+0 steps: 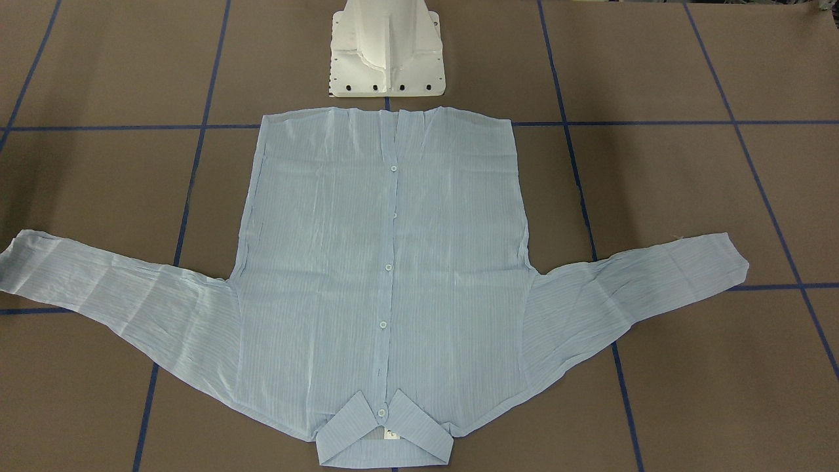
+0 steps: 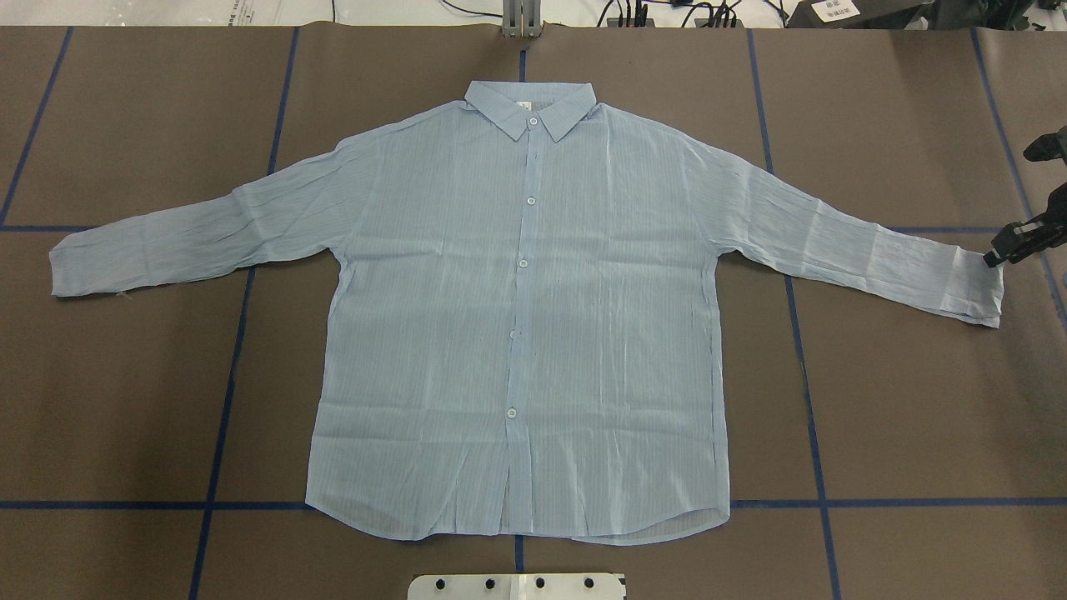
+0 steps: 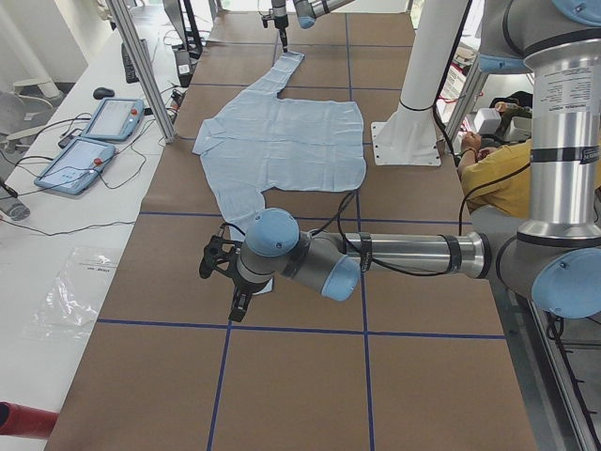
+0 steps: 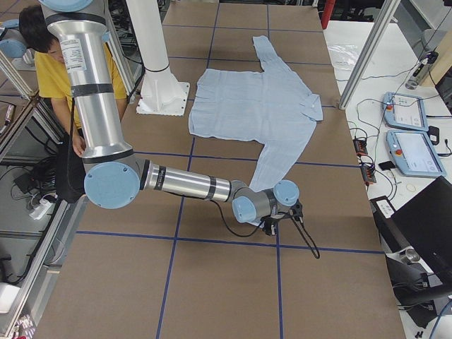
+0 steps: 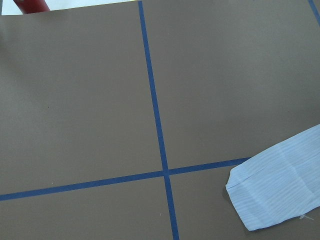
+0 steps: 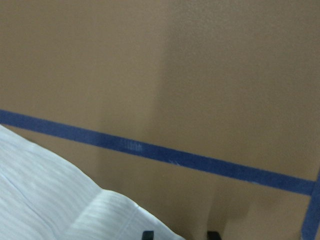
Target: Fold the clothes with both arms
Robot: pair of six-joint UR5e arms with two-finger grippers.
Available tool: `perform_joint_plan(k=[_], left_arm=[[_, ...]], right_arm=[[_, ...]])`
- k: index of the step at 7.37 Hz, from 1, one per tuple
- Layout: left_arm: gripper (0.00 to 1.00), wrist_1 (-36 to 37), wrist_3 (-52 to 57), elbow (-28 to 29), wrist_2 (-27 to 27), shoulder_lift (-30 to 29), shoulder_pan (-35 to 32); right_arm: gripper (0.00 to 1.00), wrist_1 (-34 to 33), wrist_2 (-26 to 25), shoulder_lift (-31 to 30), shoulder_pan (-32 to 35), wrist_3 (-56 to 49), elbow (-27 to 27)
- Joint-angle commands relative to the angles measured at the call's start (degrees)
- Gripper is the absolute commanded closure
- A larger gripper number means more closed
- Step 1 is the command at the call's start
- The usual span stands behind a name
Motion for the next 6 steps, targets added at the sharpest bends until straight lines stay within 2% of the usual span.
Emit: perform_joint_plan(k=[1, 2, 6], left_arm=[[0.01, 0.33, 0.0, -0.51, -0.09, 0.09, -0.1], [0.01, 0.33, 0.0, -0.42, -0.87, 0.09, -0.02], [0.01, 0.33, 0.0, -0.42, -0.97, 0.09, -0.1]], right_arm=[[0.8, 0.0, 0.0, 0.0, -0.01, 0.0, -0.01], [0.98, 0.0, 0.0, 0.0, -0.01, 0.09, -0.01], [1.0, 0.0, 1.31, 0.0, -0.1, 0.09, 0.78]])
